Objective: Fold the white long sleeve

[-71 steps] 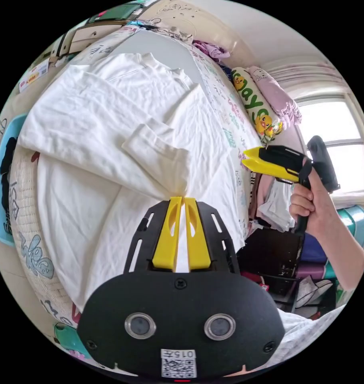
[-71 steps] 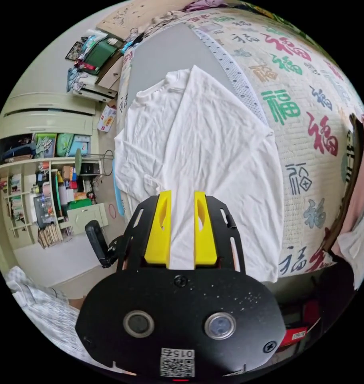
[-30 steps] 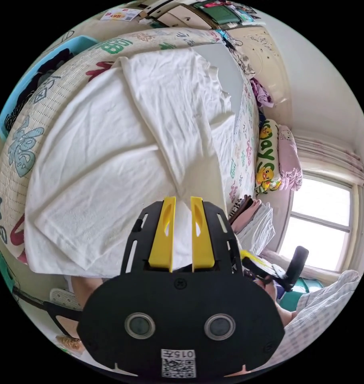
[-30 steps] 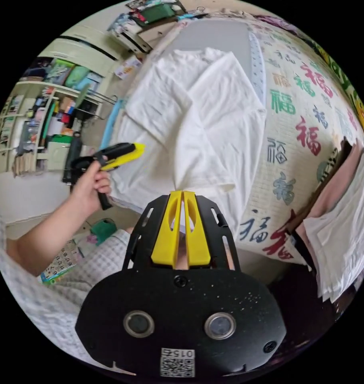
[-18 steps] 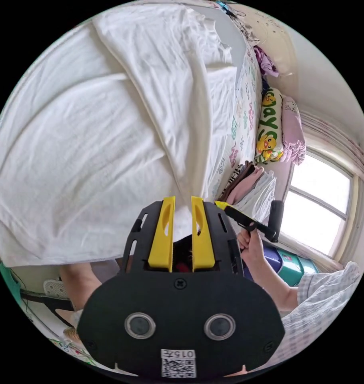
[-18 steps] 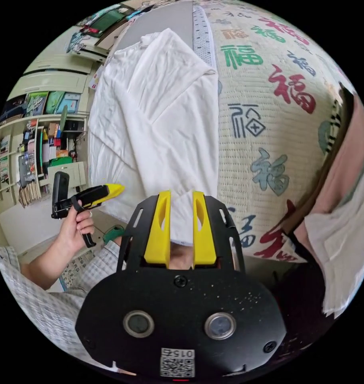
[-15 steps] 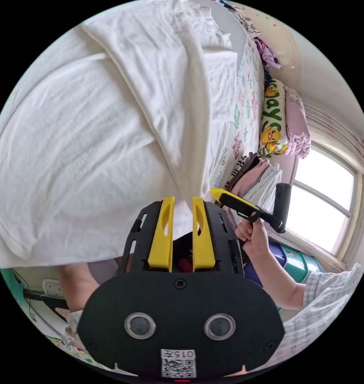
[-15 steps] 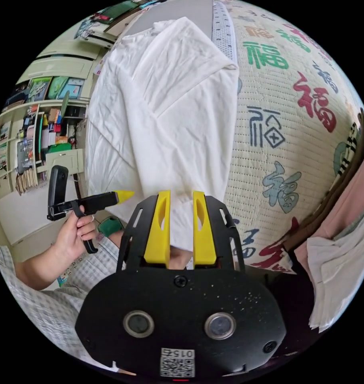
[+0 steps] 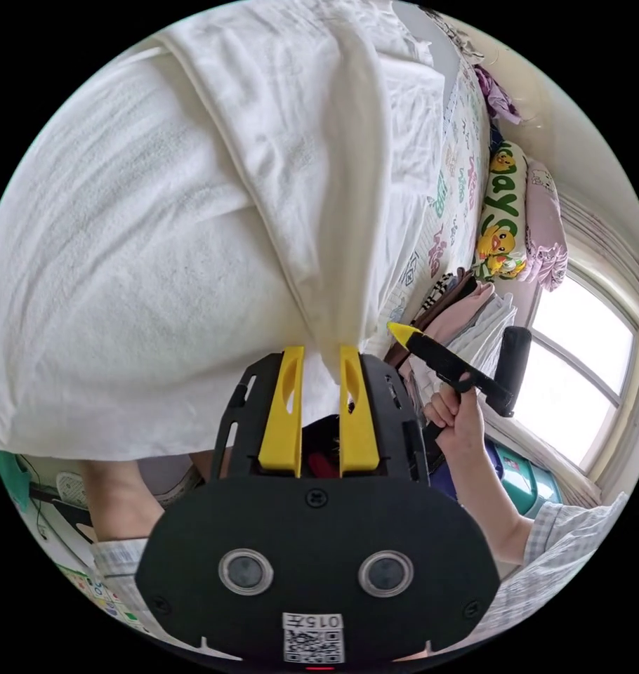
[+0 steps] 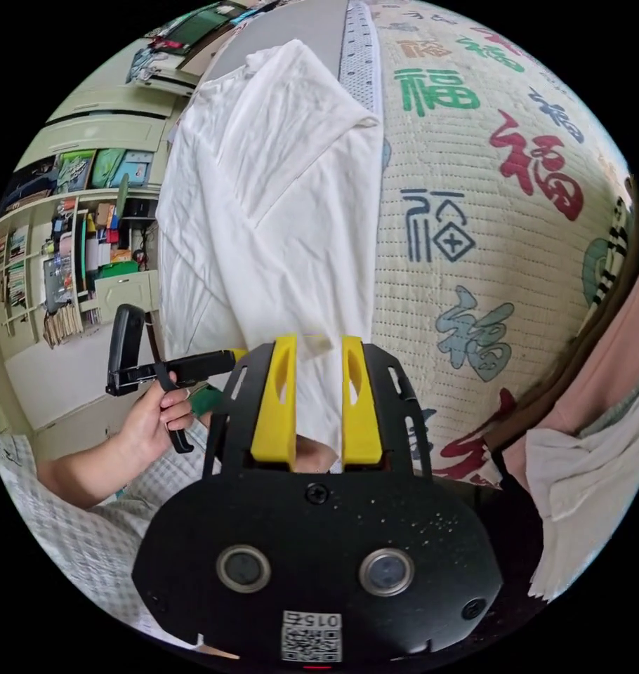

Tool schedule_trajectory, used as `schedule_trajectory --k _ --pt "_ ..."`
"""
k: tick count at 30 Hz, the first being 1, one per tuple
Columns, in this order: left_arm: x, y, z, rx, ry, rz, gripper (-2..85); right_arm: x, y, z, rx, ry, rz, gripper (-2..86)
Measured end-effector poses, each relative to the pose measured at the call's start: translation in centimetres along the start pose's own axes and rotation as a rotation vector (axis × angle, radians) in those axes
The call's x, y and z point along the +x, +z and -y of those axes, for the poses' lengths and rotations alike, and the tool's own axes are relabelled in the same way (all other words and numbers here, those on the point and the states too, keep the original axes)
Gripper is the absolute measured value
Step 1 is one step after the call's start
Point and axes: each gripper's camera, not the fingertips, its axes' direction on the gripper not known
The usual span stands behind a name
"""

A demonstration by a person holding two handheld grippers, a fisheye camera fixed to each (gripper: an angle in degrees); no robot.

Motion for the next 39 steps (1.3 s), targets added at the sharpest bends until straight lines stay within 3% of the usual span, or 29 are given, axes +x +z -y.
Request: schedule_trajectory --k 5,9,20,26,30,33,39 --pt "-0.7 0.0 0.3 -0.008 -0.027 -0.003 5.0 -1.4 3.9 1.3 -0.059 -0.039 -0.106 1.3" --pt "-0.6 -0.9 0.3 0.005 0.047 0.018 -0.2 -0.5 3.5 1.4 -0.007 -0.006 -0.086 0.4" --pt "-3.2 -6.3 -0.1 0.057 0.091 -0.029 0.0 0.0 6.9 4.2 -0.062 0.009 -0.068 -0.1" --pt "-8.7 -17.6 0.7 0.349 -0.021 -0.04 3.4 -0.5 8.3 5.7 -0.165 -0.029 -0.175 -0.2" --pt "-13.4 -24.3 2.3 0.549 -0.122 -0.126 5.8 0.1 9.0 7.3 -0.158 0.004 -0.117 -0.1" --pt "-15.6 -26.5 3.9 0.629 -0.141 -0.198 6.5 -0.2 9.5 9.5 -0.178 0.042 -0.105 -0.1" --pt "-18.5 -27.6 8.1 0.623 -0.193 -0.288 7.0 -5.4 6.8 12.0 -0.141 -0.027 0.038 -0.1"
